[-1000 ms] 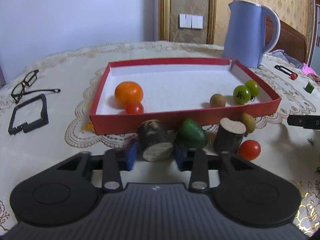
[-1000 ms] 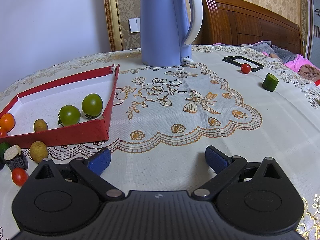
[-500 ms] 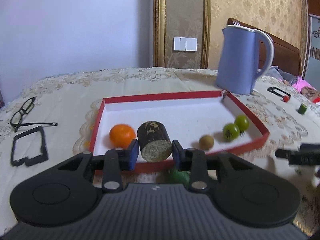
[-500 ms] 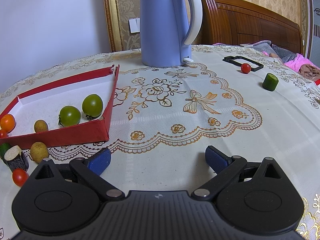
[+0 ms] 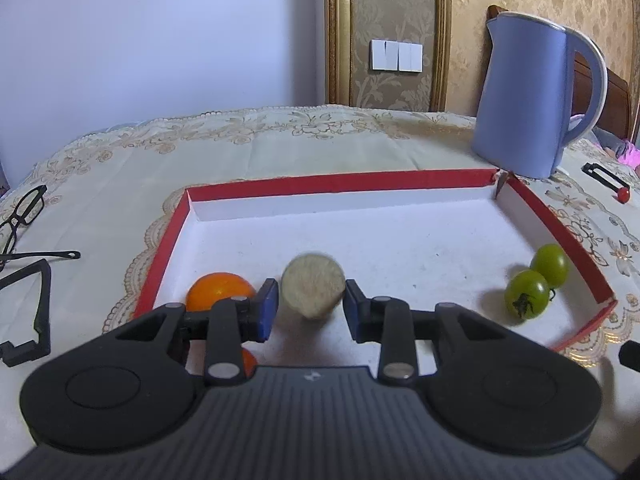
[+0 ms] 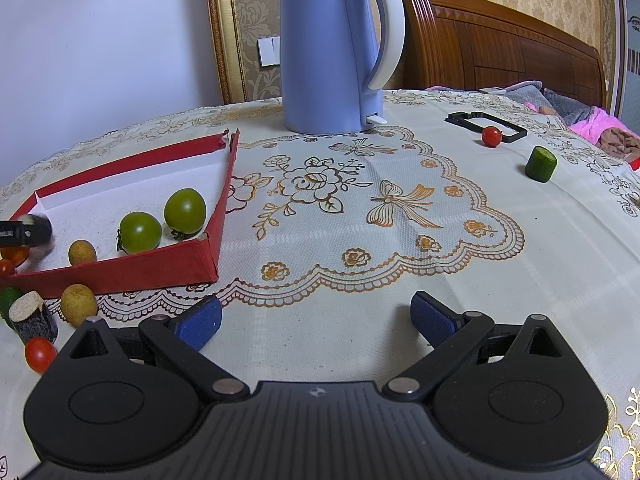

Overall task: Organize fruits
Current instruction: 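Set the log slice upright in the tray and open the left gripper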

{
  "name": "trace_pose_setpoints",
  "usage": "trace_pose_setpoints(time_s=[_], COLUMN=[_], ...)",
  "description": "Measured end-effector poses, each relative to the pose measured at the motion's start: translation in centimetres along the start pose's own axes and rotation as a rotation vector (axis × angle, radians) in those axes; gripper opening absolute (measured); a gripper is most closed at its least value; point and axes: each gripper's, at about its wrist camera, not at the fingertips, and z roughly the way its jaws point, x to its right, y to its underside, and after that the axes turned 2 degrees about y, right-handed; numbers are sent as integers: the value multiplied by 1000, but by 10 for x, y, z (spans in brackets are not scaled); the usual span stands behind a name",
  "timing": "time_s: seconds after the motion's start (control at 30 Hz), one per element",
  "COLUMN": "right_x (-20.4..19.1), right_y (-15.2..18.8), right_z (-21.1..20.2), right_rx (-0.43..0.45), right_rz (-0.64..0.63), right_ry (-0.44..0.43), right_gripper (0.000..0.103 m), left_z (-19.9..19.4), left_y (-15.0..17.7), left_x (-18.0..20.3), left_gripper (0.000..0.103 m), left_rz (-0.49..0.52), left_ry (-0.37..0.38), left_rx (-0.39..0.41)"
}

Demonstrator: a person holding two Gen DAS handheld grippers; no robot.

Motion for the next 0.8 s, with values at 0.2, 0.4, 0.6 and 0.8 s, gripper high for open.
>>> trace_pose_setpoints(time_s=[0.2, 0.4, 0.6, 0.8], right_x=[1, 1, 1, 0], right_y=[0, 0, 0, 0], right_z=[0, 0, 0, 0], right_rx=[1, 1, 1, 0], right_rz=[3, 4, 3, 1], right_ry=[-2, -3, -2, 0], right_gripper=[101, 101, 101, 101], left_z=[-1, -49, -88, -83], left_y=[5, 16, 45, 66], left_x=[-3, -16, -27, -41], left_gripper=[32, 48, 79, 80], left_rz=[-5, -5, 28, 2], left_ry=[-4, 21, 2, 12], left_rx=[-9, 75, 87, -13])
